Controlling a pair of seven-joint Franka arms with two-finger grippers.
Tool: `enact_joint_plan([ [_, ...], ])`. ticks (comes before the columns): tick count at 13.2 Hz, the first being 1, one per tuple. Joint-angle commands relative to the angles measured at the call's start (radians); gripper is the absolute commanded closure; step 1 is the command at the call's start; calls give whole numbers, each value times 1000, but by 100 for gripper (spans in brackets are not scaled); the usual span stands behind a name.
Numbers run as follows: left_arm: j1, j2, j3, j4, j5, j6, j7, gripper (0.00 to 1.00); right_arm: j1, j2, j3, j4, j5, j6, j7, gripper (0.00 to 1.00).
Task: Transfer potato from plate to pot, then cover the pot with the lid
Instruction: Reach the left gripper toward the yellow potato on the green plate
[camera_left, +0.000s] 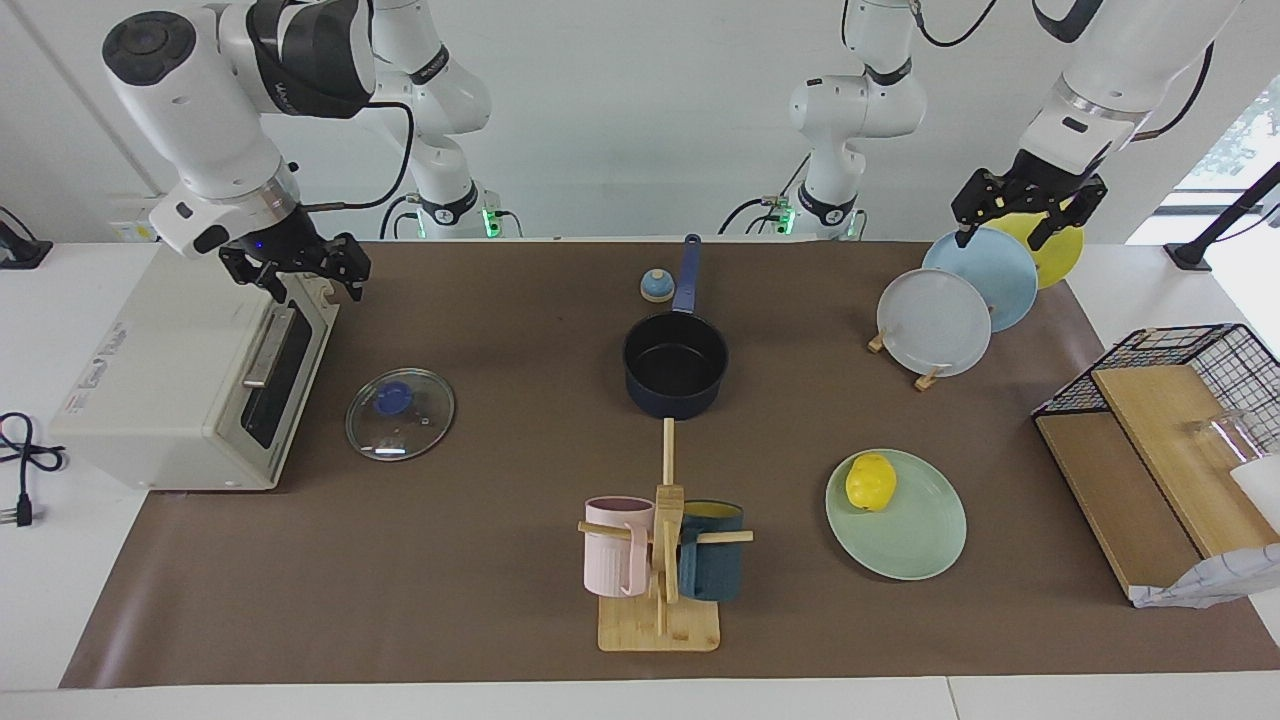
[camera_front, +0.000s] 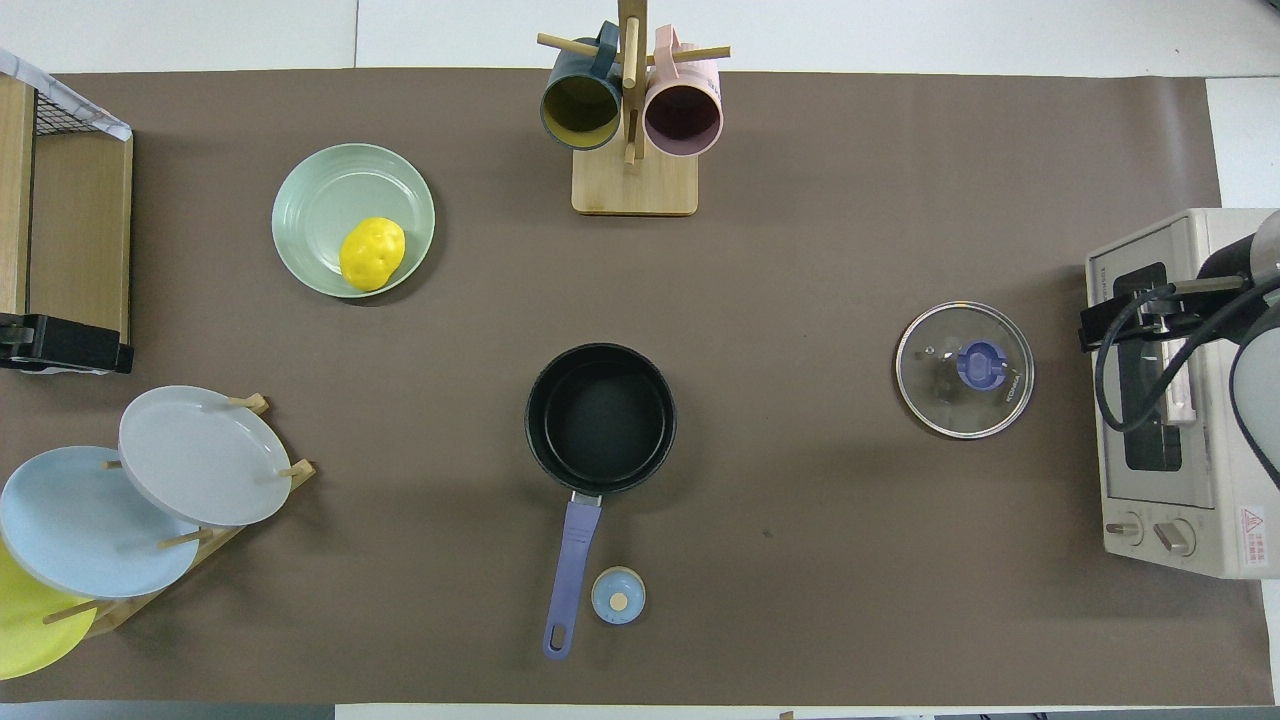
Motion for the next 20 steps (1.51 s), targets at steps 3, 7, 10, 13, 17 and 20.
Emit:
enact_joint_plan([
  [3, -11, -32, 8, -26, 10, -12, 22, 0, -10, -8, 7, -2, 7, -17, 15, 0],
  [7, -6, -33, 8, -29, 10, -8, 42, 0, -10, -8, 7, -2, 7, -17, 15, 0],
  [10, -8, -33, 8, -29, 8, 21, 30, 0, -10, -8, 7, -2, 7, -17, 15, 0],
  [13, -13, -17, 7, -20, -1, 84, 23, 0, -10, -8, 7, -2, 7, -15, 15, 0],
  [17, -35, 144, 0, 78, -56, 113, 16, 0, -10, -8, 7, -2, 7, -17, 15, 0],
  [20, -66, 300, 0, 89, -58, 237, 18, 0, -10, -8, 7, -2, 7, -15, 15, 0],
])
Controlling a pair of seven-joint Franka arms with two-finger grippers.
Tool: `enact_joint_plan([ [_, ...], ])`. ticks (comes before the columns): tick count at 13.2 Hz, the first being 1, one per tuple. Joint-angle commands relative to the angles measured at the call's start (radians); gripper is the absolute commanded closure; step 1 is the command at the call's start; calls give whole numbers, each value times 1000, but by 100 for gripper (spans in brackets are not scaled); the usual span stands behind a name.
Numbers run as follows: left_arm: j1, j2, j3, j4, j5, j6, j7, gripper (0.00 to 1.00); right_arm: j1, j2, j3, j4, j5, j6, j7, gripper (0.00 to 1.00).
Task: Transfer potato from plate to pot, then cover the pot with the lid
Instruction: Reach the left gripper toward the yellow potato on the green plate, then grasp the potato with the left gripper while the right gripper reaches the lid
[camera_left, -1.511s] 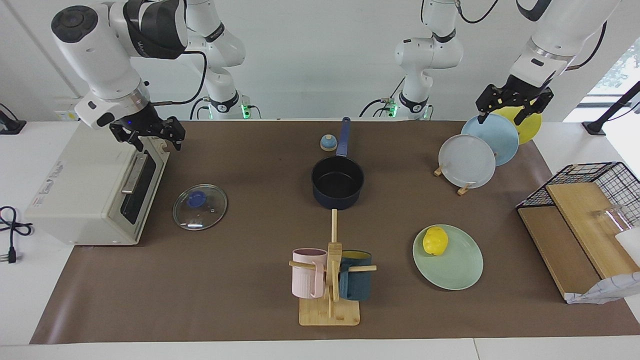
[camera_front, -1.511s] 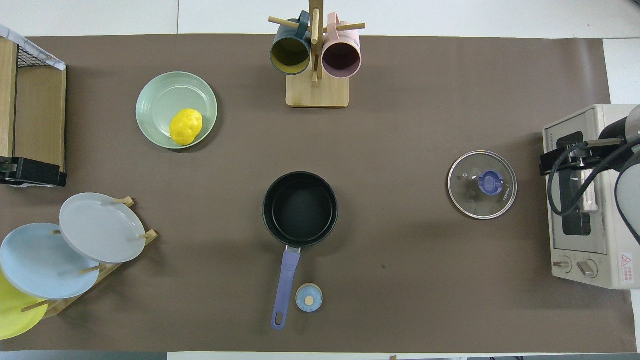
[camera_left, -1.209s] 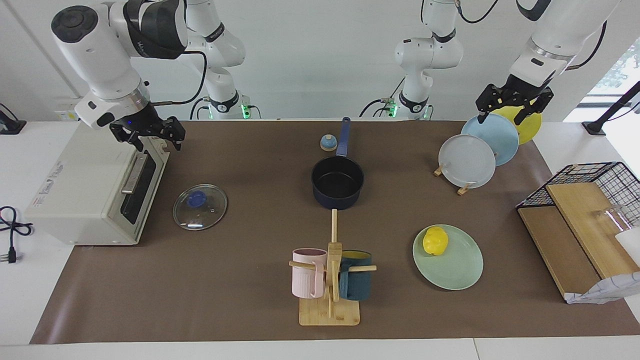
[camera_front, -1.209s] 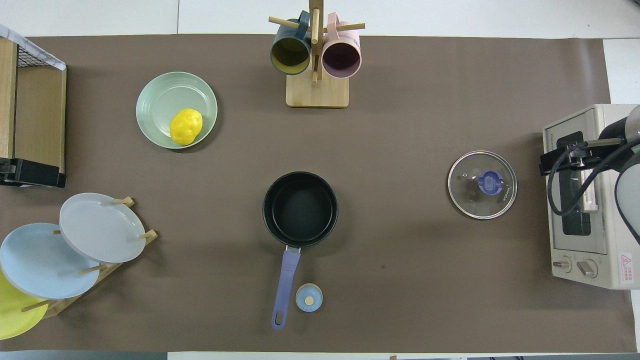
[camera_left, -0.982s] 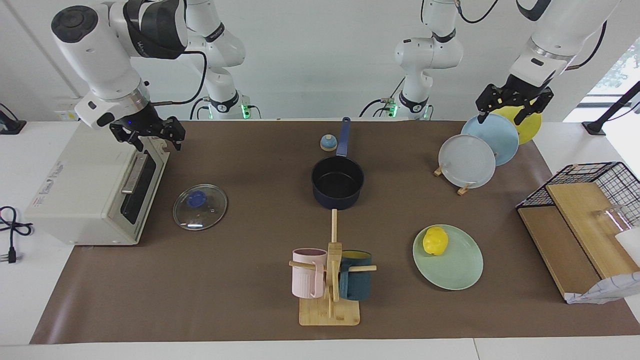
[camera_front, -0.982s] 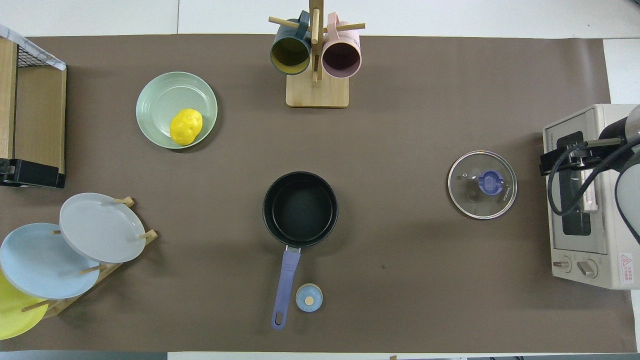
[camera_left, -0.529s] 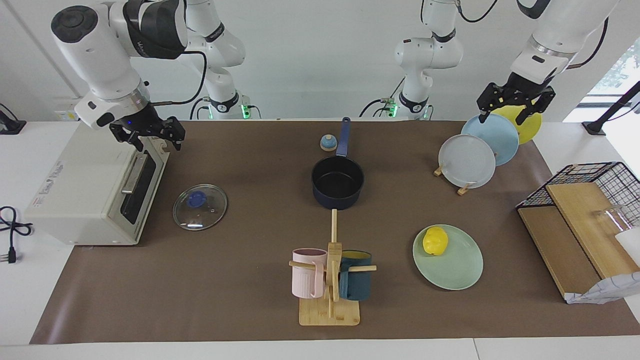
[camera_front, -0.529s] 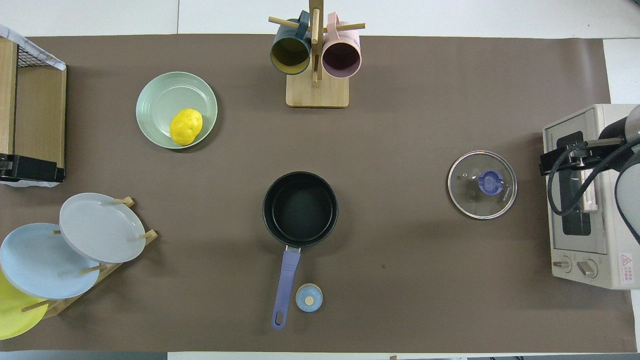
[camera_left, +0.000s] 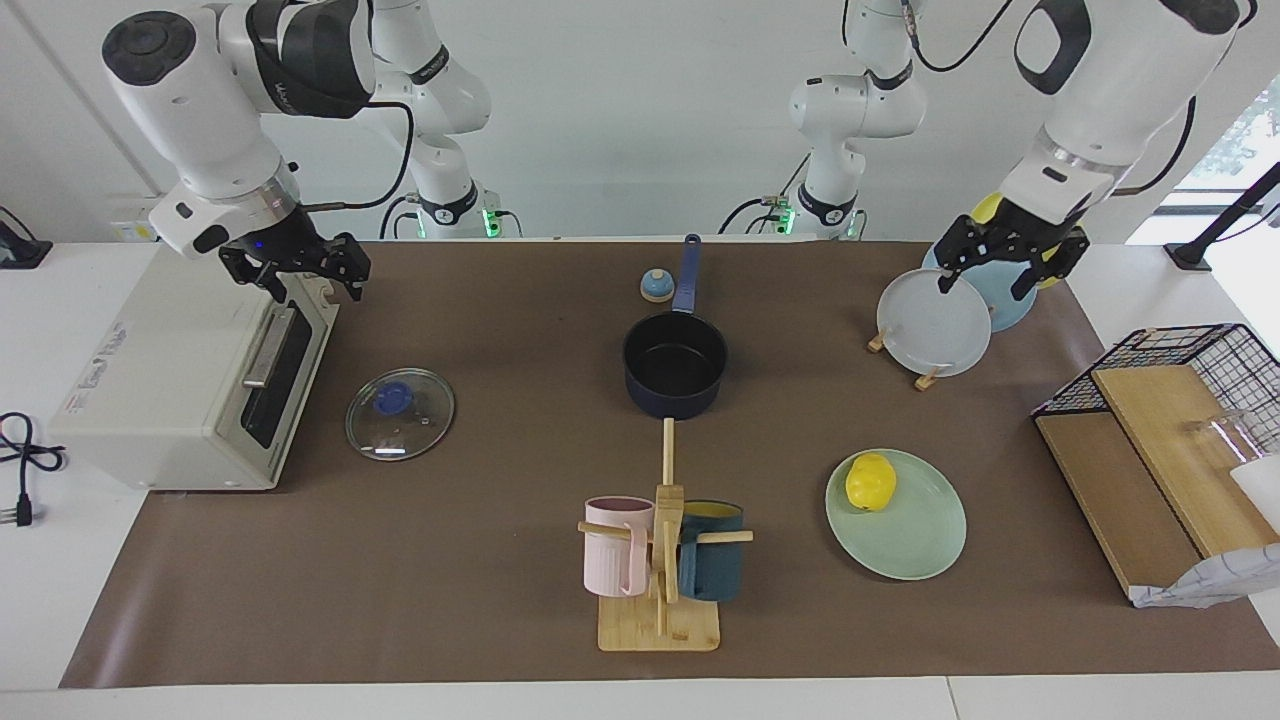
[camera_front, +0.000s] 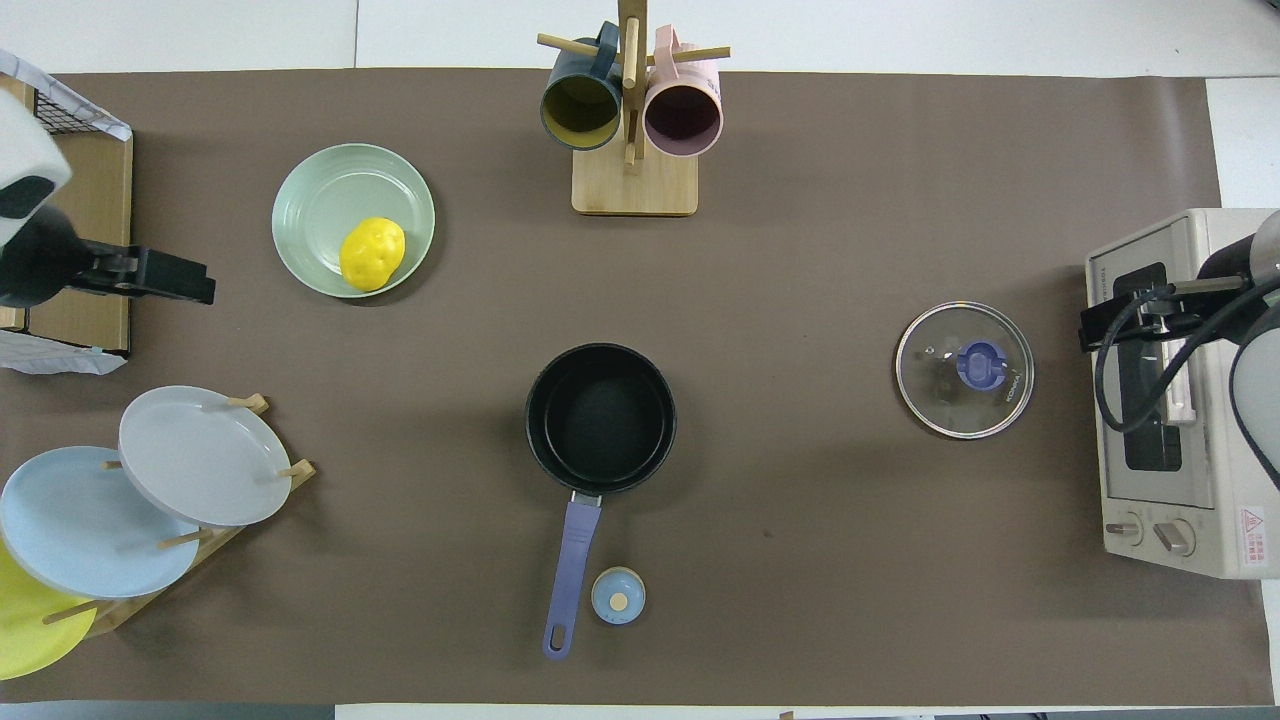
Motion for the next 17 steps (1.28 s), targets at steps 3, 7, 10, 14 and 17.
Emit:
enact_joint_plan([
  [3, -63, 257, 8, 43, -11, 222, 36, 0, -11, -8, 7, -2, 7, -15, 15, 0],
  [7, -96, 349, 9, 32, -1, 316, 48, 0, -10, -8, 7, -2, 7, -15, 15, 0],
  [10, -94, 383, 10, 23, 3, 370, 105, 0, -10, -8, 7, -2, 7, -15, 15, 0],
  [14, -94, 404, 10, -14, 3, 453, 105, 0, -17, -8, 2, -2, 7, -8, 17, 0],
  [17, -96, 432, 10, -23, 5, 497, 105, 0, -16, -8, 10, -5, 7, -4, -59, 0],
])
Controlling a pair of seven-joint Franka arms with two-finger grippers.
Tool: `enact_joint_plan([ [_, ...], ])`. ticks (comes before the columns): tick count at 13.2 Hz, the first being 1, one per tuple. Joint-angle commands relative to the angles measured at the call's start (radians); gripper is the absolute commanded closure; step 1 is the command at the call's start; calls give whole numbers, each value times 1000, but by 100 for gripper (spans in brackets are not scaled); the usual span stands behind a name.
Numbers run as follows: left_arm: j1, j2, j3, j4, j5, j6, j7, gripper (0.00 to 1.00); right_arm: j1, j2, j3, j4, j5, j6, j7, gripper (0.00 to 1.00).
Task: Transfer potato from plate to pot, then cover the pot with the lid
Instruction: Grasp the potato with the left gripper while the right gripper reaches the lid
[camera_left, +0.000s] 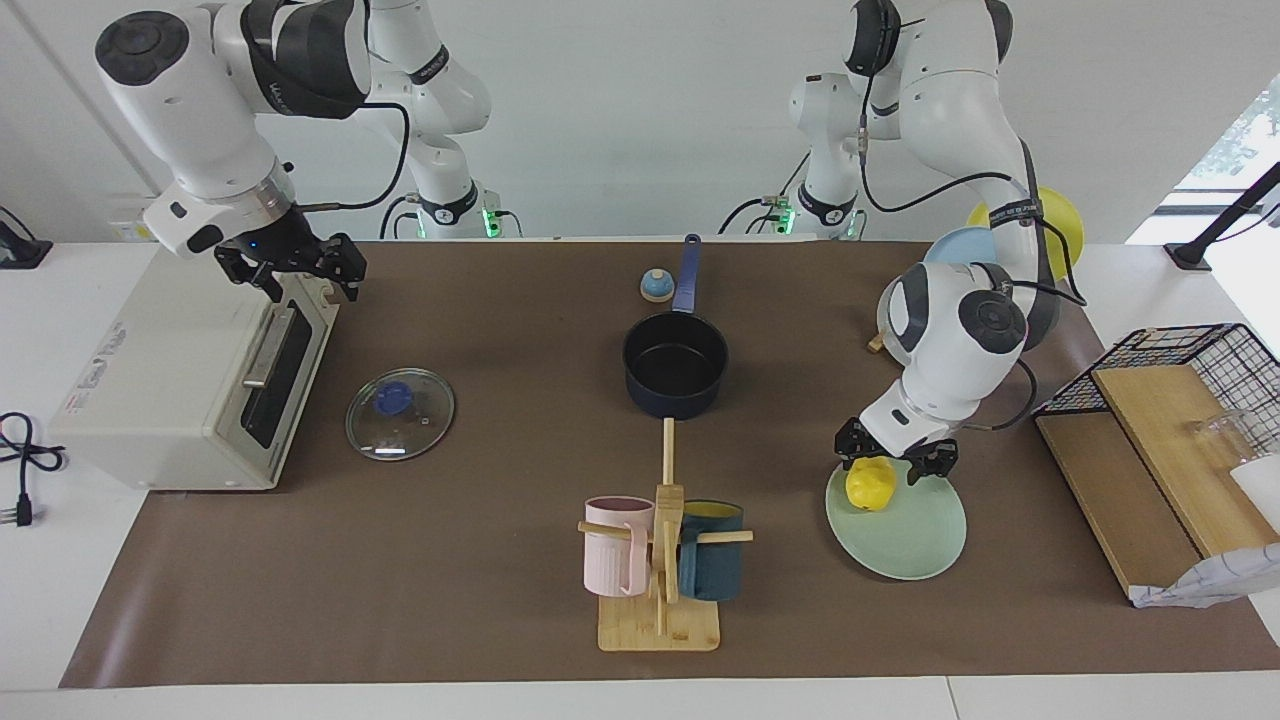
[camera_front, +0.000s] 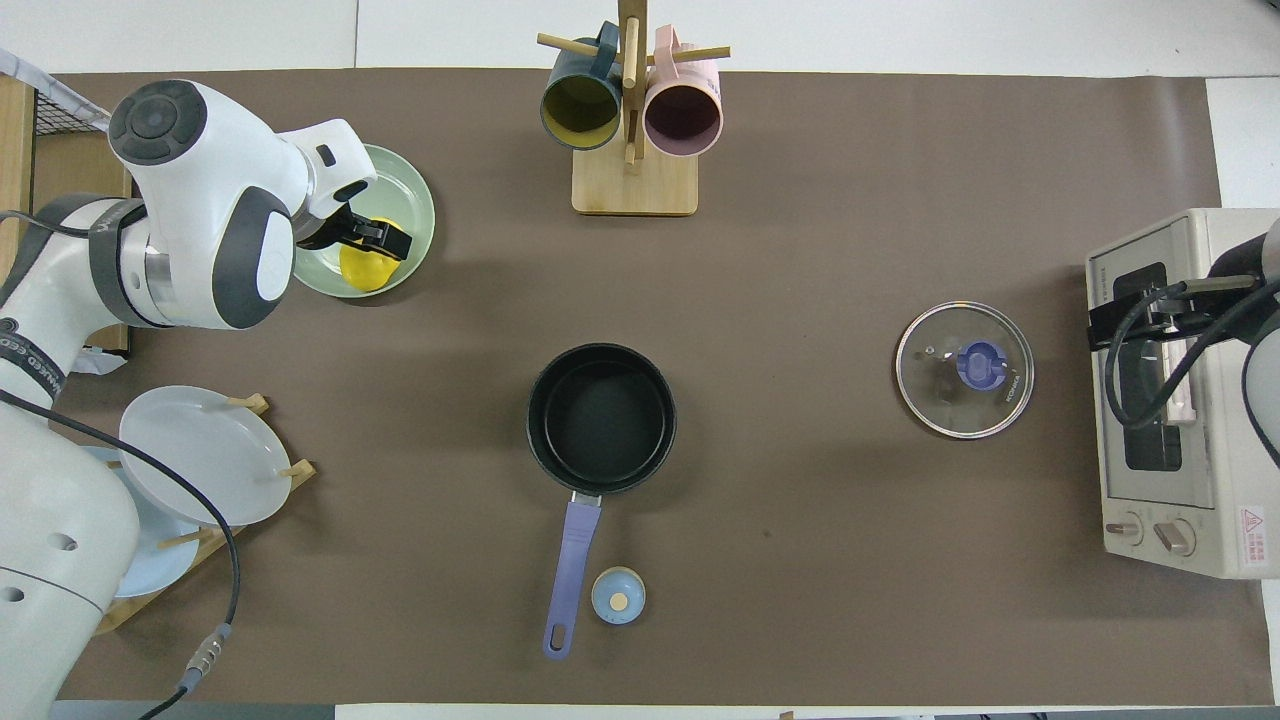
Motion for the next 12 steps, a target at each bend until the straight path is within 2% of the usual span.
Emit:
enact_joint_plan([
  [1, -9, 17, 9, -20, 4, 57, 14, 0, -4, -12, 16, -26, 9, 5, -95, 0],
  [3, -16, 32, 9, -26, 3, 86, 14, 0, -4, -35, 18, -118, 9, 110, -118, 0],
  [6, -15, 32, 9, -32, 3, 90, 14, 0, 38, -19, 18, -235, 21, 296, -152, 0],
  [7, -13, 32, 9, -32, 3, 87, 14, 3, 44, -10, 18, -282, 21, 363, -152, 0],
  [8, -13, 32, 9, -35, 3, 84, 14, 16, 45, -3, 18, -324, 21, 421, -153, 0],
  [9, -12, 32, 9, -35, 3, 81, 14, 49, 46, 9, 18, -359, 21, 460, -156, 0],
  [11, -6, 32, 9, -32, 3, 69, 14, 100, 44, 36, 16, -419, 21, 550, -159, 0],
  [12, -2, 31, 9, -18, 1, 52, 8, 100, 38, 59, 16, -437, 21, 598, -161, 0],
])
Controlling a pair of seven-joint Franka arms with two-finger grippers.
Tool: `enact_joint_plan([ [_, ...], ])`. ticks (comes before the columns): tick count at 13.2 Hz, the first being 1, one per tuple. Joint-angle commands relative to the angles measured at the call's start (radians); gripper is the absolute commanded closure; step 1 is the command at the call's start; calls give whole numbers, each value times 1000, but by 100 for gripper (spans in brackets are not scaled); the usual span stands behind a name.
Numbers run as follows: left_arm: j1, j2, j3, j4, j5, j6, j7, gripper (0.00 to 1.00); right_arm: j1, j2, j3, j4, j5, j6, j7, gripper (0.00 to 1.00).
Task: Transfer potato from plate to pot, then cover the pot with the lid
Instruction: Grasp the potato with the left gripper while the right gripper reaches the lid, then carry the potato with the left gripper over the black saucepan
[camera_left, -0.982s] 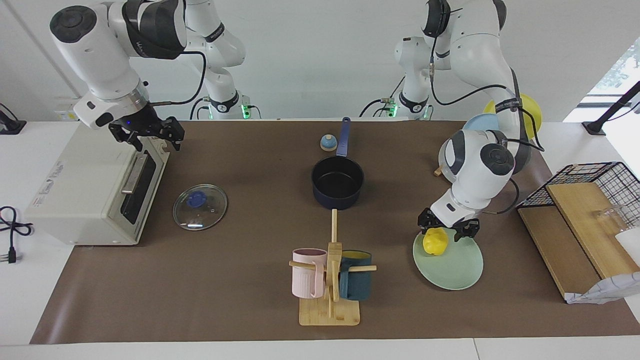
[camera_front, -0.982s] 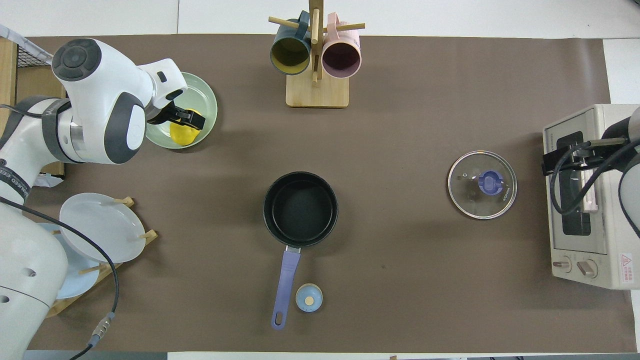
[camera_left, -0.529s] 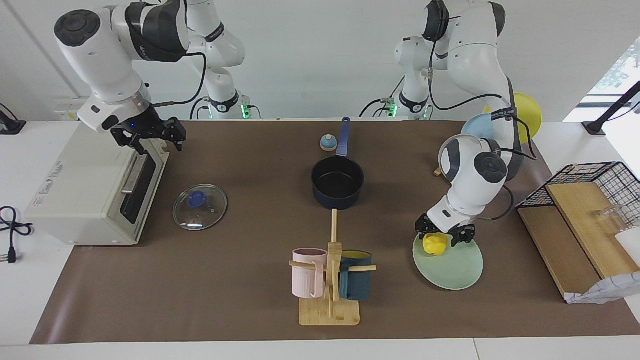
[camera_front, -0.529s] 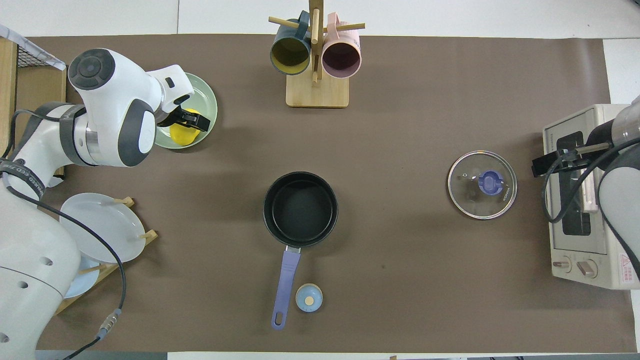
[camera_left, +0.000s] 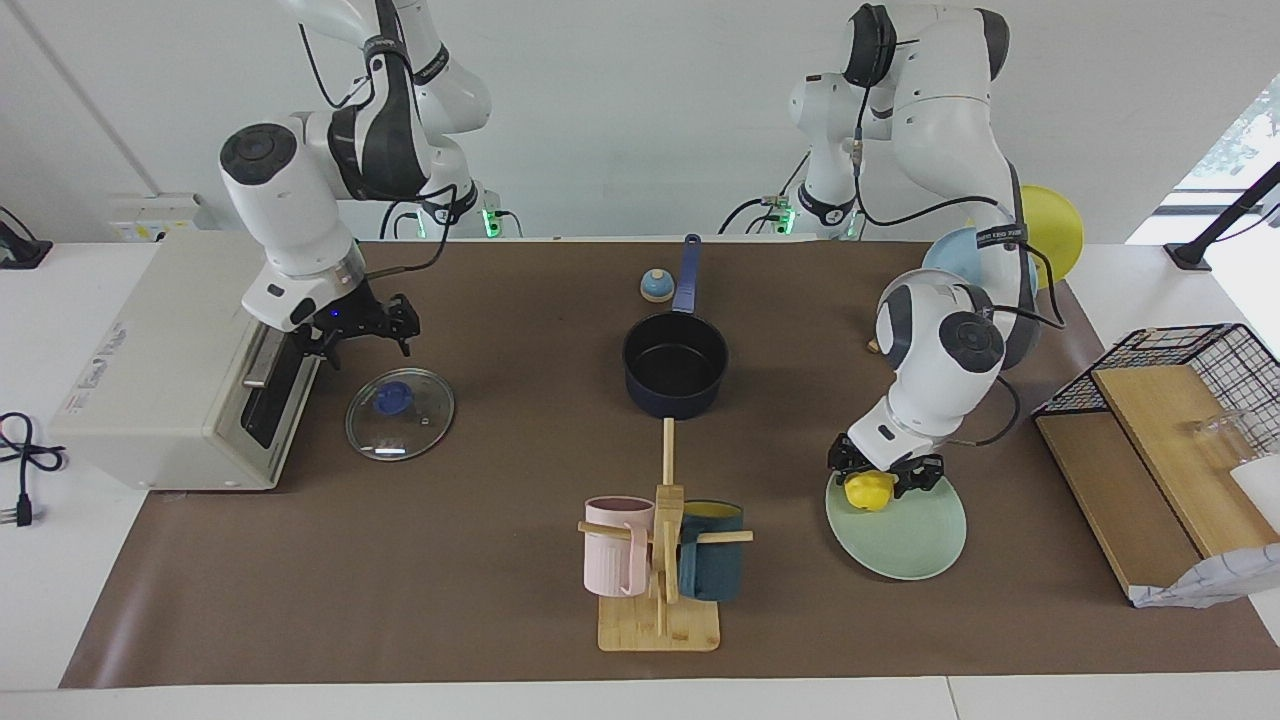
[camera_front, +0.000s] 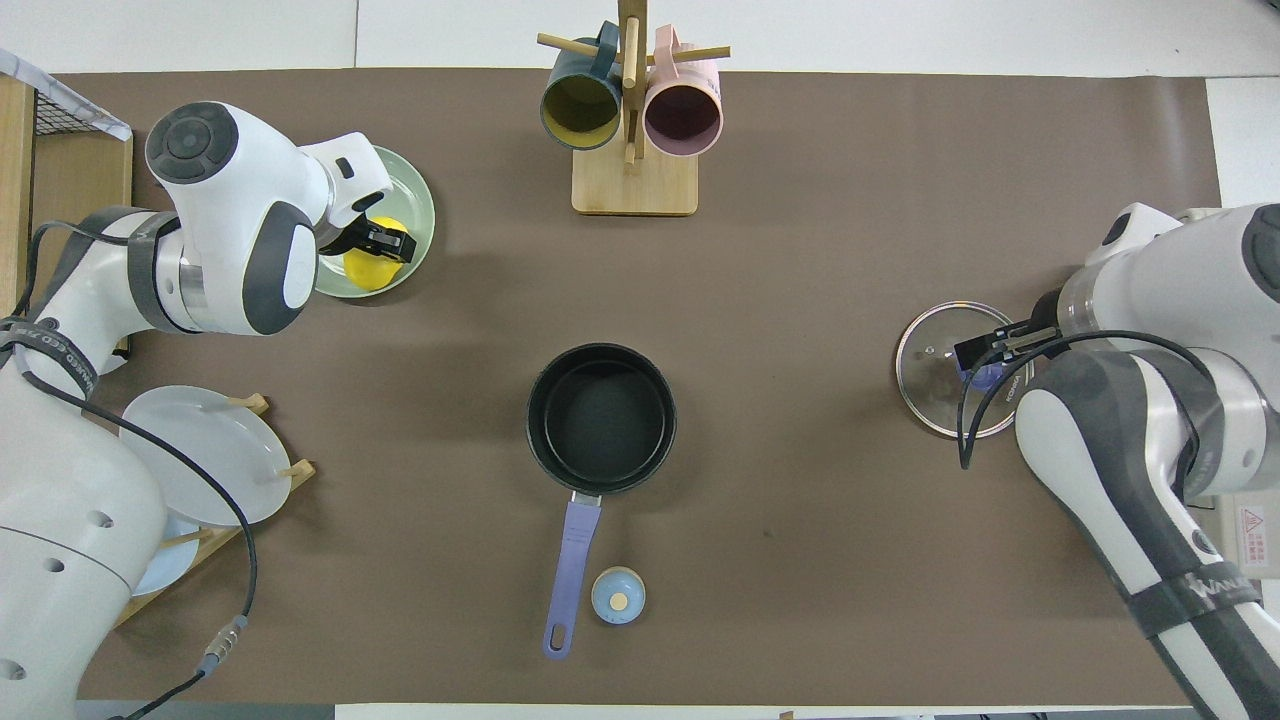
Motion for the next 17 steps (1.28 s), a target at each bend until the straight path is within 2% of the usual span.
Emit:
enact_joint_plan([
  [1, 6, -6, 9, 22, -5, -38, 6, 100, -15, 20, 1, -74, 12, 117, -26, 0],
  [3, 11, -40, 16, 71, -26, -128, -8, 100, -11, 14, 1, -103, 12, 143, -22, 0],
  [4, 11, -90, 21, 88, -64, -182, -41, 100, -13, 8, 1, -135, 12, 189, -22, 0],
  [6, -6, -202, 17, 80, -71, -253, -228, 100, -22, 41, 1, -149, 12, 222, -25, 0],
  [8, -82, -303, 10, 53, -71, -357, -414, 100, -19, 43, 1, -149, 12, 222, -22, 0],
  [10, -179, -403, 7, -22, -71, -394, -620, 100, -22, 47, 1, -152, 12, 225, -28, 0],
  [12, -300, -469, 9, -140, -71, -376, -814, 100, -27, 75, -1, -152, 12, 235, -45, 0],
  [14, -352, -509, 6, -243, -71, -264, -949, 100, -34, 81, -1, -151, 12, 252, -63, 0],
  [17, -437, -505, 7, -395, -71, -65, -1046, 100, -36, 81, -1, -148, 12, 240, -88, 1],
])
